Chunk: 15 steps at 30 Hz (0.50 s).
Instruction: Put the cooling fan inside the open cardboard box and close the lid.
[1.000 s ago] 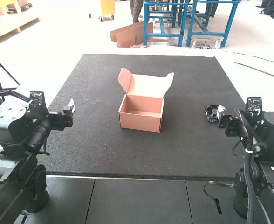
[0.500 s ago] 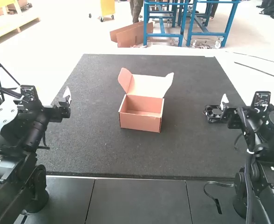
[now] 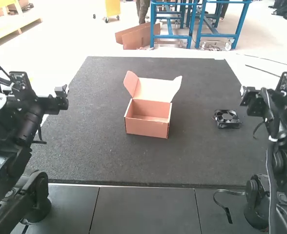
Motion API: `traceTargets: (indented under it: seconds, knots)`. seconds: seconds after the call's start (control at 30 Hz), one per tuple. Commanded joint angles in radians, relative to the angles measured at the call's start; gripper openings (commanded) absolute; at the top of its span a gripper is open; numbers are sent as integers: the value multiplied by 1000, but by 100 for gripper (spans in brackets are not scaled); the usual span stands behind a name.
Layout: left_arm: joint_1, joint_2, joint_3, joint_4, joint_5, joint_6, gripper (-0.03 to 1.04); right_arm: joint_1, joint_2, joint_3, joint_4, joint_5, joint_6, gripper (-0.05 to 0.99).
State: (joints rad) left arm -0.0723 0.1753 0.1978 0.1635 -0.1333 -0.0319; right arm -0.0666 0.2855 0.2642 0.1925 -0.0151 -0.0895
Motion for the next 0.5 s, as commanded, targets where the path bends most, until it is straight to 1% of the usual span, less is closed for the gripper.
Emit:
traceTargets:
  seconds: [0.0, 0.1, 0.2, 0.27, 0.37, 0.43, 0.47]
  knots:
    - [-3, 101, 111, 2, -20, -10, 97, 8, 162, 164, -53, 40, 50, 91]
    - [2, 222, 226, -58, -29, -10, 97, 8, 310, 319, -162, 46, 71, 91]
    - [3, 357, 365, -167, -40, -10, 97, 8, 408, 468, -280, 53, 86, 91]
    - [6, 444, 463, -266, -40, -10, 97, 10, 460, 558, -357, 58, 99, 91]
    - [8, 561, 600, -407, -40, -10, 97, 14, 511, 682, -467, 20, 100, 91]
    - [8, 622, 683, -498, -40, -10, 97, 13, 549, 750, -527, 41, 105, 91]
    - [8, 647, 716, -533, -40, -13, 97, 10, 578, 791, -567, 41, 105, 90]
